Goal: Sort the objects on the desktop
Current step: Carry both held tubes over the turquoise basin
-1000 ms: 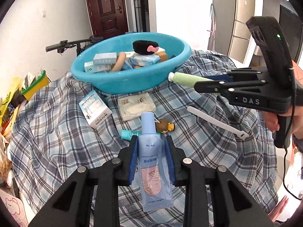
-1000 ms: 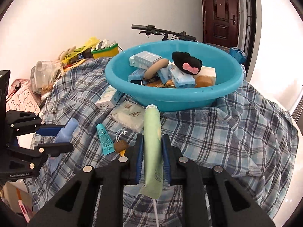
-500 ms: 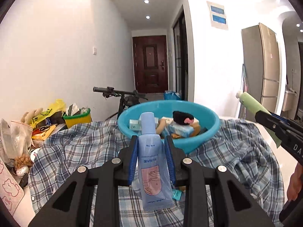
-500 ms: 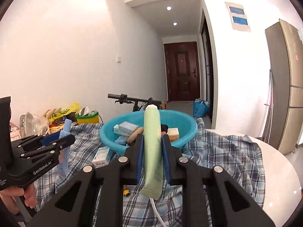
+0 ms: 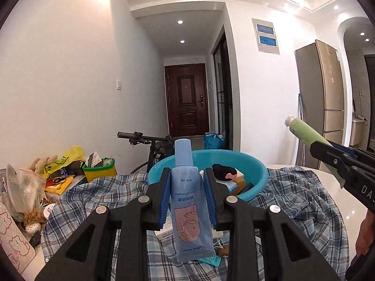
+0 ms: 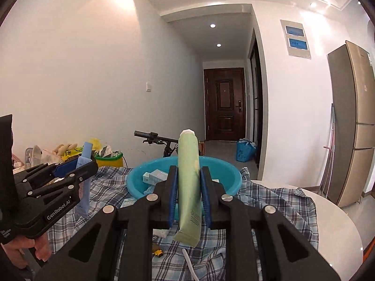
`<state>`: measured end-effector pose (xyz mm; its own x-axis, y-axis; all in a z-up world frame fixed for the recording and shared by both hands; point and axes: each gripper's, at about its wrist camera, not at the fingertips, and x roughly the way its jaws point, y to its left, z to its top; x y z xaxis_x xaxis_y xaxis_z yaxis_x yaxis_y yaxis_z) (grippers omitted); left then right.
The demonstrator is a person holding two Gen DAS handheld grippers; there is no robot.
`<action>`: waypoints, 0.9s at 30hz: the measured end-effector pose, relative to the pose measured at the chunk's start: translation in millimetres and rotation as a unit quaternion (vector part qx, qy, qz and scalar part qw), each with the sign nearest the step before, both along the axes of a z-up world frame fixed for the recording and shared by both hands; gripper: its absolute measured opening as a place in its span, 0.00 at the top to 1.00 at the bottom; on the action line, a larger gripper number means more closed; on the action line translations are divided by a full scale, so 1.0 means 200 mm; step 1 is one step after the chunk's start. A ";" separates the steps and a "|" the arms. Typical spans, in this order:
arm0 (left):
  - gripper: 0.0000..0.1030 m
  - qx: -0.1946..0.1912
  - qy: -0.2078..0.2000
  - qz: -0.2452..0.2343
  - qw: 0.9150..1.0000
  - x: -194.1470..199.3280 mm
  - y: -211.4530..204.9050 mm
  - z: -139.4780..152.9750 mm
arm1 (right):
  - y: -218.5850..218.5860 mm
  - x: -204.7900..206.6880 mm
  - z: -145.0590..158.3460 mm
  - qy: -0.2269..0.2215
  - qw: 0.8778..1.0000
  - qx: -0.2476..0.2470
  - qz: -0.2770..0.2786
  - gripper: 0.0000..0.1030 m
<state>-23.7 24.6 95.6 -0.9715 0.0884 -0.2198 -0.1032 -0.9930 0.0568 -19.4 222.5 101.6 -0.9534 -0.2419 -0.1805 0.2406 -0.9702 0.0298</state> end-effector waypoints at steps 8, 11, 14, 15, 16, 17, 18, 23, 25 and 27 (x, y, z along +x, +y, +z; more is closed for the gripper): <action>0.71 -0.001 -0.001 -0.026 1.000 -0.13 0.05 0.01 | -0.03 -0.14 0.01 -0.020 1.000 0.003 0.014 0.83; 0.71 -0.007 0.007 -0.027 1.000 -0.23 0.08 0.02 | -0.05 -0.25 0.03 -0.021 1.000 0.011 0.014 0.83; 0.71 0.012 0.008 -0.024 1.000 -0.36 0.09 0.04 | -0.07 -0.35 0.05 -0.020 1.000 0.018 0.011 0.83; 0.71 0.013 0.011 -0.023 1.000 -0.40 0.10 0.05 | -0.07 -0.39 0.04 -0.027 0.999 0.015 0.011 0.83; 0.71 0.010 0.017 -0.019 1.000 -0.44 0.11 0.06 | -0.07 -0.44 0.05 -0.035 0.999 0.010 0.010 0.83; 0.71 0.007 0.024 -0.016 1.000 -0.47 0.11 0.06 | -0.06 -0.47 0.04 -0.040 0.999 0.006 0.008 0.83; 0.71 0.005 0.030 -0.014 0.999 -0.51 0.12 0.06 | -0.06 -0.52 0.04 -0.045 0.999 0.002 0.005 0.83; 0.71 -0.007 0.040 0.011 0.999 -0.74 0.14 0.09 | -0.04 -0.70 0.03 -0.042 0.999 -0.003 -0.017 0.83; 0.71 0.012 0.037 0.009 0.999 -0.83 0.13 0.11 | -0.05 -0.78 0.05 -0.040 0.999 -0.005 -0.025 0.83; 0.71 0.036 0.029 0.013 0.999 -0.92 0.11 0.12 | -0.06 -0.84 0.05 -0.039 0.999 -0.003 -0.023 0.83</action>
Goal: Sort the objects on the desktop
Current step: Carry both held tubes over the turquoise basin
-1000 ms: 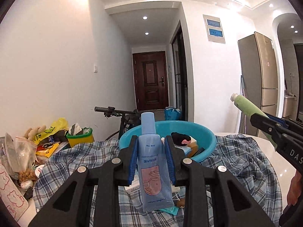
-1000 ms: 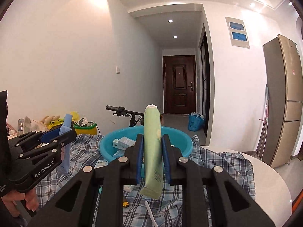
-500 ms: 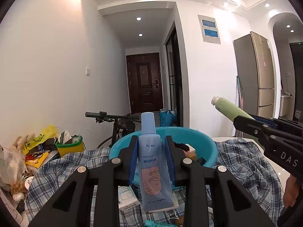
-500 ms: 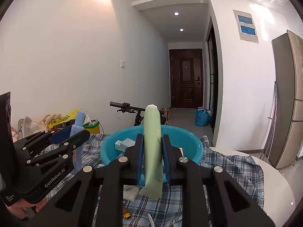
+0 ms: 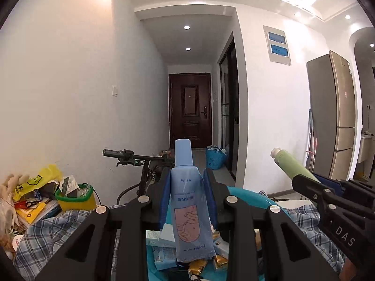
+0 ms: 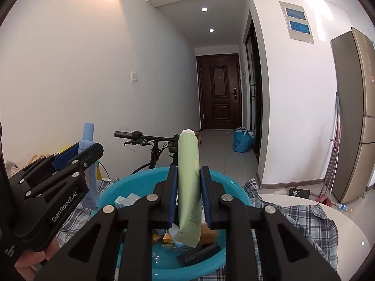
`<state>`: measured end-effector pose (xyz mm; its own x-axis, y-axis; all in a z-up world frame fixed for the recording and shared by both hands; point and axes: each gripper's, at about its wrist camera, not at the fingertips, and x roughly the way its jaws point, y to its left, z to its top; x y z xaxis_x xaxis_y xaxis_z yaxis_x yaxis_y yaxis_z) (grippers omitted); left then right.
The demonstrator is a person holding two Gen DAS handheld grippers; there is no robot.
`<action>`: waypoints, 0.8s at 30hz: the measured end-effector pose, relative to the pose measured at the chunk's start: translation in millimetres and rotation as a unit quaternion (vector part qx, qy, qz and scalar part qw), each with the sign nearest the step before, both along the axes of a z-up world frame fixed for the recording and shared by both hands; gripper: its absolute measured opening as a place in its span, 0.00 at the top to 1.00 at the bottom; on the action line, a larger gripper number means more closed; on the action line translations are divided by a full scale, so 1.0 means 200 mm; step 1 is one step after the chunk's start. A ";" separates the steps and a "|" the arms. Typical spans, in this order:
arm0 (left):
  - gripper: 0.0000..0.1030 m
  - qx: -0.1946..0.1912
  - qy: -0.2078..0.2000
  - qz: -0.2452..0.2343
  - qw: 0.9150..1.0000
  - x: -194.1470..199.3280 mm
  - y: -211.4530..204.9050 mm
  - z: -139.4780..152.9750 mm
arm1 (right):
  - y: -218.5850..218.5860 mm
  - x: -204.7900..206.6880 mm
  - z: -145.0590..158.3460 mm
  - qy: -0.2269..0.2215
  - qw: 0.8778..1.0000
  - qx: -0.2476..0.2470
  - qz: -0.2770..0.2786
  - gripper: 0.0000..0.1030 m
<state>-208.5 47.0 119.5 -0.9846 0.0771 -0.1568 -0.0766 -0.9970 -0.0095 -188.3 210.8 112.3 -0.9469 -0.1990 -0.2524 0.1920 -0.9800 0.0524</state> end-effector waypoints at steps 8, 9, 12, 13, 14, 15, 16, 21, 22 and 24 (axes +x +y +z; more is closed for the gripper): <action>0.71 0.079 -0.005 0.006 0.997 -0.17 -0.14 0.01 | -0.01 -0.13 -0.01 0.003 1.000 -0.018 -0.008 0.83; 0.71 0.069 -0.005 -0.005 0.998 -0.17 -0.15 0.02 | -0.01 -0.12 -0.02 0.005 1.000 -0.022 -0.009 0.83; 0.71 0.047 0.004 -0.001 0.999 -0.15 -0.16 0.03 | -0.02 -0.11 -0.01 0.008 1.000 -0.009 -0.010 0.83; 0.71 0.044 -0.003 -0.007 0.999 -0.16 -0.16 0.03 | -0.01 -0.11 0.00 0.012 1.000 -0.009 -0.014 0.83; 0.71 0.045 -0.009 -0.005 0.999 -0.17 -0.16 0.02 | -0.01 -0.11 0.00 0.010 1.000 -0.010 -0.013 0.83; 0.71 0.046 -0.018 0.001 0.999 -0.18 -0.16 0.01 | -0.01 -0.12 0.00 0.007 1.000 -0.011 -0.010 0.83; 0.71 0.048 -0.031 0.000 0.998 -0.21 -0.16 -0.01 | 0.00 -0.12 0.00 0.005 1.000 -0.013 -0.009 0.83; 0.71 0.044 -0.100 0.006 0.994 -0.31 -0.15 -0.07 | -0.01 -0.17 -0.01 -0.034 0.999 -0.005 -0.006 0.83; 0.71 0.045 -0.118 0.001 0.992 -0.33 -0.14 -0.08 | -0.01 -0.18 -0.02 -0.047 0.999 -0.005 -0.003 0.83; 0.71 0.037 -0.155 0.002 0.987 -0.37 -0.13 -0.12 | 0.00 -0.22 -0.04 -0.075 0.997 -0.007 0.006 0.83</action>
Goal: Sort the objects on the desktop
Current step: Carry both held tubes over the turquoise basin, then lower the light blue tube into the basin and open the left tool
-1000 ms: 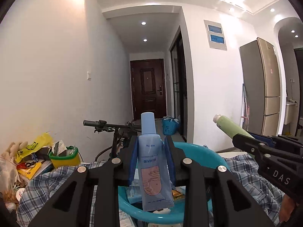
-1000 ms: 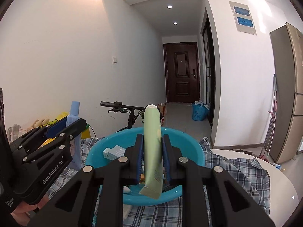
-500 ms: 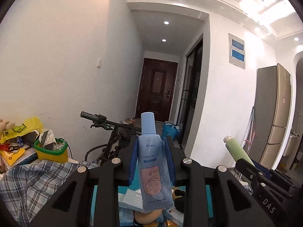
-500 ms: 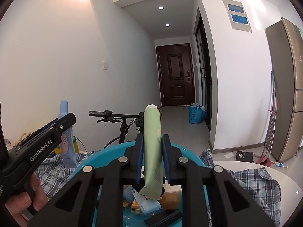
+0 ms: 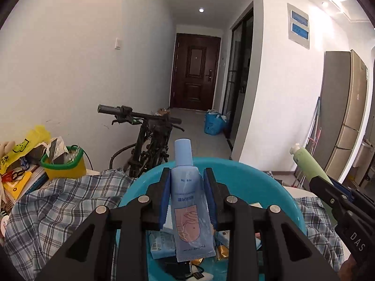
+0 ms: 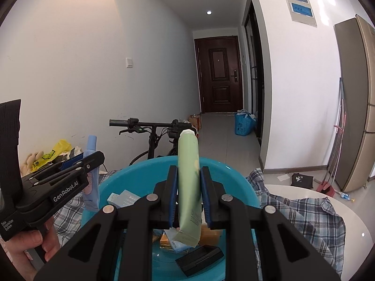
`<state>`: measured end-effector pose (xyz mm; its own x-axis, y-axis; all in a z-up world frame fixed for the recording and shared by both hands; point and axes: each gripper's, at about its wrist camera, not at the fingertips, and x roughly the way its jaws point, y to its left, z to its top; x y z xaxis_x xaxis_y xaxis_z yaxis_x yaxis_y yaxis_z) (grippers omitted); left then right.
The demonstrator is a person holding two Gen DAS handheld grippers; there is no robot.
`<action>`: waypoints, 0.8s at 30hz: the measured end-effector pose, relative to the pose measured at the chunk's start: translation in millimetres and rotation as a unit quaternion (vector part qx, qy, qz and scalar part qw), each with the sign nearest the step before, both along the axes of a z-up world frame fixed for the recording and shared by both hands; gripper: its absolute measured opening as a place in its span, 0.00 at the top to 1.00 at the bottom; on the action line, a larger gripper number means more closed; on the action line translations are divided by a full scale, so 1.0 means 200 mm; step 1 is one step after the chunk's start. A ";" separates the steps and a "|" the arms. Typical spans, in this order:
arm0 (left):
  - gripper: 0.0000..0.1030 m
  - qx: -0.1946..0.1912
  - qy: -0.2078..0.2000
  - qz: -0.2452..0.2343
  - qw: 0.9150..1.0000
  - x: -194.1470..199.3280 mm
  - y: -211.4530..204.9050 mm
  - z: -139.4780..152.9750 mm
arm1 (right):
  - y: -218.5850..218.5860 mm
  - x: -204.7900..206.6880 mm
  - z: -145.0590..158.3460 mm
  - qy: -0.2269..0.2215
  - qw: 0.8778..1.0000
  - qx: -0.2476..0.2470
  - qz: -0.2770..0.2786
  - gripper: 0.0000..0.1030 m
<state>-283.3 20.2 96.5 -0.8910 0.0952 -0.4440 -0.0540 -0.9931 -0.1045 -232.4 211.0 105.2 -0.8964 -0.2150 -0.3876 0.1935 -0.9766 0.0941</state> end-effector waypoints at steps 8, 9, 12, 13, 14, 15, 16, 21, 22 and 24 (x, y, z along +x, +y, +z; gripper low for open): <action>0.71 0.026 -0.121 -0.047 0.991 -0.12 0.02 -0.16 | -0.03 -0.13 -0.17 -0.131 0.990 -0.005 0.060 0.83; 0.71 0.030 -0.135 -0.048 0.989 -0.14 0.02 -0.19 | -0.04 -0.14 -0.20 -0.140 0.988 -0.003 0.062 0.83; 0.71 0.042 -0.165 -0.039 0.985 -0.18 0.01 -0.26 | -0.06 -0.15 -0.24 -0.153 0.987 0.006 0.057 0.83; 0.71 0.042 -0.171 -0.039 0.984 -0.19 0.01 -0.28 | -0.06 -0.15 -0.25 -0.158 0.986 0.007 0.059 0.83; 0.71 0.043 -0.176 -0.038 0.983 -0.20 0.00 -0.29 | -0.06 -0.15 -0.26 -0.161 0.985 0.005 0.062 0.83; 0.71 0.043 -0.179 -0.037 0.982 -0.20 0.00 -0.30 | -0.06 -0.16 -0.27 -0.164 0.984 0.001 0.064 0.83; 0.71 0.044 -0.180 -0.037 0.982 -0.20 0.00 -0.31 | -0.06 -0.16 -0.27 -0.165 0.984 -0.001 0.064 0.83; 0.71 0.038 -0.180 -0.039 0.982 -0.21 0.01 -0.31 | -0.04 -0.17 -0.27 -0.167 0.984 -0.001 0.058 0.83; 0.71 0.036 -0.180 -0.040 0.982 -0.21 0.01 -0.32 | -0.05 -0.17 -0.27 -0.166 0.984 -0.001 0.057 0.83; 0.71 0.035 -0.182 -0.042 0.982 -0.22 0.03 -0.32 | -0.05 -0.18 -0.26 -0.165 0.985 -0.003 0.057 0.83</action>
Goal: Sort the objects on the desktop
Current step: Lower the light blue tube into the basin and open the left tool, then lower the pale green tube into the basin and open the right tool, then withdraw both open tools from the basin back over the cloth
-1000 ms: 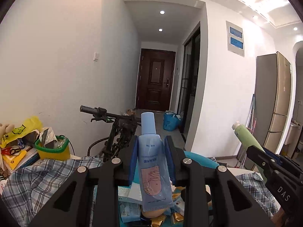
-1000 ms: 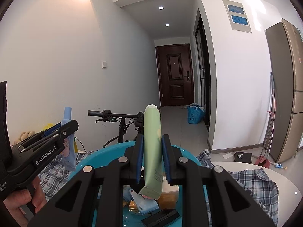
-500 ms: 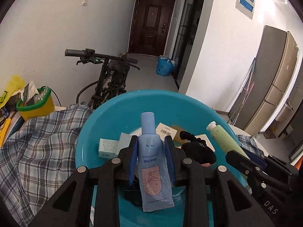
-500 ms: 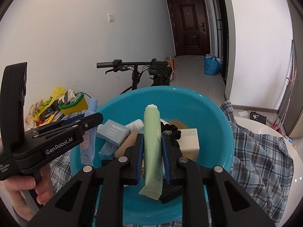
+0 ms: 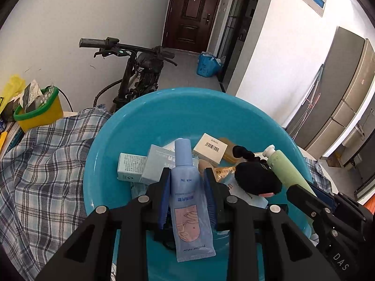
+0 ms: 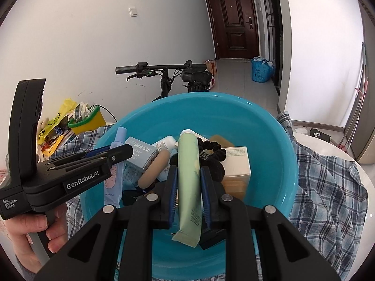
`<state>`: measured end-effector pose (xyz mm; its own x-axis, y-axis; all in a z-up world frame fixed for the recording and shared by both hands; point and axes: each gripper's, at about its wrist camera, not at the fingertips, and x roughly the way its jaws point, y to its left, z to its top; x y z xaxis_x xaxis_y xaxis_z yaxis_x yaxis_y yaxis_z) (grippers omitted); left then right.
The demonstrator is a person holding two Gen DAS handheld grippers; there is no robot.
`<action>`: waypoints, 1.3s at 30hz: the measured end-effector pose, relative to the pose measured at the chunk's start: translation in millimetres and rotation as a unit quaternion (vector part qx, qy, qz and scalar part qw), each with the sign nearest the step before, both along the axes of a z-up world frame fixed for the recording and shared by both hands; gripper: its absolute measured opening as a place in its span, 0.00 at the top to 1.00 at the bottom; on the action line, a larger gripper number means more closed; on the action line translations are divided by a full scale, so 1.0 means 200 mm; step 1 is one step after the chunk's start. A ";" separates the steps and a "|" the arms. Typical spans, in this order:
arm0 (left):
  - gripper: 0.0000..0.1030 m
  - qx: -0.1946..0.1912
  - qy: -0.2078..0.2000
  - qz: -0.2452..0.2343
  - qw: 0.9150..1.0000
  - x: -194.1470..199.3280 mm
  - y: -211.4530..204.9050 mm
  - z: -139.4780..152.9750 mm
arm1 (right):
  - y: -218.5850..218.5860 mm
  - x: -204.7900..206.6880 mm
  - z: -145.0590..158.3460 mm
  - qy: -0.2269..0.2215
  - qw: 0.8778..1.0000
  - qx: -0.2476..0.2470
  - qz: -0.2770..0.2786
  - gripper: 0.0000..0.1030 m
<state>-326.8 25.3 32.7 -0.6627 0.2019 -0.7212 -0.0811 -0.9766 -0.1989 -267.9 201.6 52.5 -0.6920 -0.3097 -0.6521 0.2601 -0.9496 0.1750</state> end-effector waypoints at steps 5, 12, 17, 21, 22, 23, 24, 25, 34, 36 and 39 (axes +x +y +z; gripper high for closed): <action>0.71 0.000 -0.001 0.009 1.000 -0.01 0.00 -0.02 | -0.01 0.00 0.00 0.002 1.000 -0.001 0.003 0.83; 0.27 0.003 0.016 0.026 1.000 0.01 -0.03 0.01 | 0.00 0.00 0.00 -0.001 1.000 -0.002 0.001 0.83; 0.27 0.006 0.023 0.034 0.999 0.02 -0.06 0.04 | -0.02 -0.01 -0.02 -0.007 1.000 0.001 0.003 0.83; 0.27 0.014 0.014 0.039 0.999 0.00 -0.09 0.03 | -0.05 -0.03 -0.06 -0.018 1.000 0.009 0.004 0.82; 0.27 0.016 0.011 0.039 0.999 0.00 -0.09 0.03 | -0.05 -0.04 -0.08 -0.021 1.000 0.011 0.002 0.83; 0.27 0.017 0.007 0.038 0.999 -0.01 -0.09 0.02 | -0.05 -0.04 -0.09 -0.024 1.000 0.012 0.001 0.83; 0.27 0.016 0.005 0.037 0.999 -0.01 -0.09 0.02 | -0.05 -0.05 -0.10 -0.025 1.000 0.014 -0.001 0.83; 0.27 0.013 0.004 0.037 0.999 -0.01 -0.08 0.02 | -0.05 -0.06 -0.11 -0.028 0.999 0.016 -0.001 0.83; 0.27 0.005 0.006 0.035 0.999 -0.01 -0.06 0.01 | -0.02 -0.07 -0.13 -0.034 0.999 0.013 -0.008 0.81; 0.27 0.002 0.008 0.036 0.999 -0.01 -0.06 0.01 | -0.01 -0.06 -0.12 -0.026 0.999 0.014 -0.015 0.68; 0.27 -0.013 0.021 0.028 0.999 0.00 -0.04 0.02 | 0.00 -0.04 -0.09 -0.001 0.999 0.027 -0.032 0.45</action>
